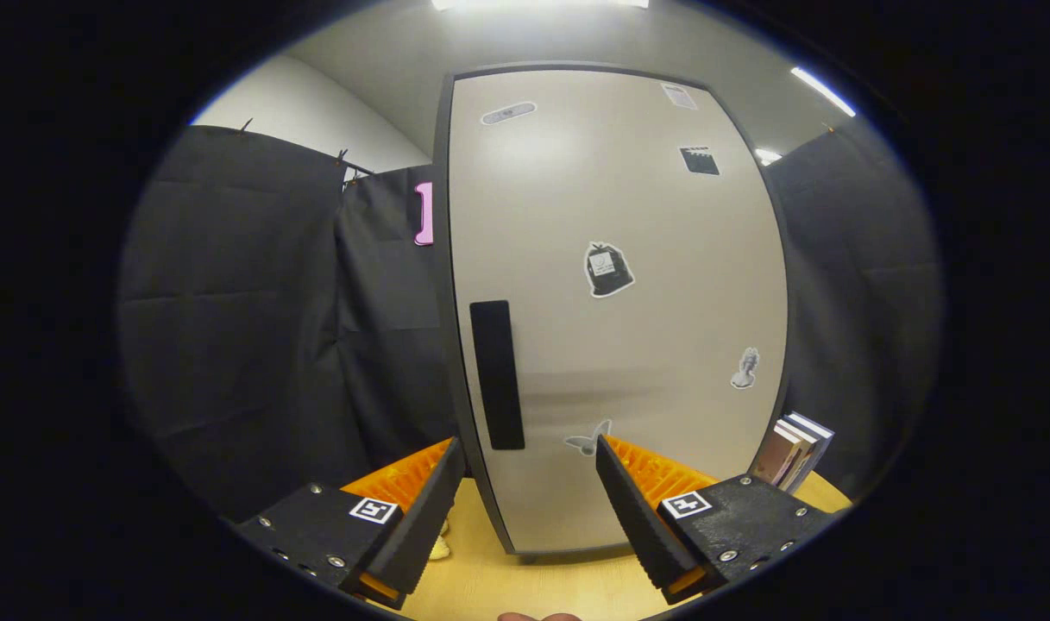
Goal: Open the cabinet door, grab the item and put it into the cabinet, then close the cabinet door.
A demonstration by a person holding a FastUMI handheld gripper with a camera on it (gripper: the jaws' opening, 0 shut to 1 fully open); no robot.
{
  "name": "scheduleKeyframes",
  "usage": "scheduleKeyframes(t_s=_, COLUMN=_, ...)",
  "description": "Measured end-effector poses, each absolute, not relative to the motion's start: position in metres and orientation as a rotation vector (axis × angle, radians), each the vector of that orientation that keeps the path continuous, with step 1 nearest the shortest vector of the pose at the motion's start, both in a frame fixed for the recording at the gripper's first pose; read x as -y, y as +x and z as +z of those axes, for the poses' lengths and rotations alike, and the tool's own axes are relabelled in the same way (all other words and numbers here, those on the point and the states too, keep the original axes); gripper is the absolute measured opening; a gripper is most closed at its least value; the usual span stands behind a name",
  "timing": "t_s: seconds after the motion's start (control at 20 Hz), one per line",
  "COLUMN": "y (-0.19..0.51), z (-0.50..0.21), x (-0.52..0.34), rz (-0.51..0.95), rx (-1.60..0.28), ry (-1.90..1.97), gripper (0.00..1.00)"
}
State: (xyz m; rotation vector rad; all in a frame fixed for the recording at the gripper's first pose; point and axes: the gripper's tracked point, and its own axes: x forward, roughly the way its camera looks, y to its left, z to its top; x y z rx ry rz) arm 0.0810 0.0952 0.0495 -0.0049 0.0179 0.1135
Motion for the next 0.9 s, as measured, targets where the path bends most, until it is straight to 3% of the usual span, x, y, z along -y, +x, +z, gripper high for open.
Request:
scheduleKeyframes(t_s=0.25, y=0.12, z=0.054, x=-0.119, rz=0.111, rx=-0.002, ry=-0.073, gripper=0.95)
scheduleKeyframes(t_s=0.45, y=0.143, z=0.042, x=-0.124, rz=0.09, rx=-0.044, ry=-0.072, gripper=0.84)
scheduleKeyframes(t_s=0.55, y=0.152, z=0.042, x=-0.117, rz=0.067, rx=-0.041, ry=-0.134, gripper=0.69)
scheduleKeyframes(t_s=0.65, y=0.155, z=0.041, x=-0.116, rz=0.068, rx=-0.044, ry=-0.166, gripper=0.39)
scheduleKeyframes(t_s=0.9, y=0.158, z=0.039, x=-0.116, rz=0.122, rx=-0.053, ry=-0.137, gripper=0.32)
